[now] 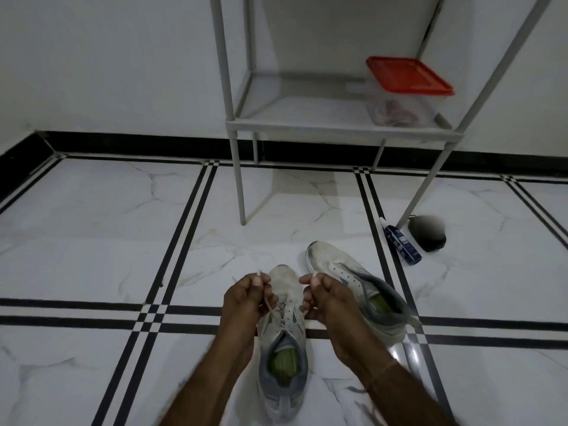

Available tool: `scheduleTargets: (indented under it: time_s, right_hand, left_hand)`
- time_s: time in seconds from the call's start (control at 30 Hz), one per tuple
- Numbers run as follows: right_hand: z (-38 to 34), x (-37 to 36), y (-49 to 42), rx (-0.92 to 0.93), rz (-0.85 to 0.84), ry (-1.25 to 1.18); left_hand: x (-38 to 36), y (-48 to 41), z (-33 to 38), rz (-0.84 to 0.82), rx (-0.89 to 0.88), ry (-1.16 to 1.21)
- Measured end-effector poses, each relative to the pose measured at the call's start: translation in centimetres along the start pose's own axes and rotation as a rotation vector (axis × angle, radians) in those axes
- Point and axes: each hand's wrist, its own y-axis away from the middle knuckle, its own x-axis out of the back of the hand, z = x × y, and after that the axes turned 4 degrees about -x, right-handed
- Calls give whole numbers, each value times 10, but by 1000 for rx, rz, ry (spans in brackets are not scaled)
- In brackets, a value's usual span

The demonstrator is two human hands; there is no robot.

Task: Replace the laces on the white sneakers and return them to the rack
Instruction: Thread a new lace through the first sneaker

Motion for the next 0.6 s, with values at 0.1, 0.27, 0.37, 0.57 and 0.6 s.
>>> scheduleTargets:
  time_s: [0.1,0.27,0.37,0.57,0.6]
  right_hand:
    - [-37,-13,3,114,-20,56]
    - [-96,-26,15,270,-72,70]
    - [-123,-33,22,361,-96,87]
    - [-156,-45,38,449,-23,139]
    - [-161,-45,38,451,-13,139]
  left_hand:
    - [-18,2,33,-42,-124,-24]
    - [-42,2,84,-60,-269,-71]
    - [-51,5,109,-70,-336,-77]
    - [-61,12,145,-34,-432,-97]
    - [-63,12,150,-29,-437,-89]
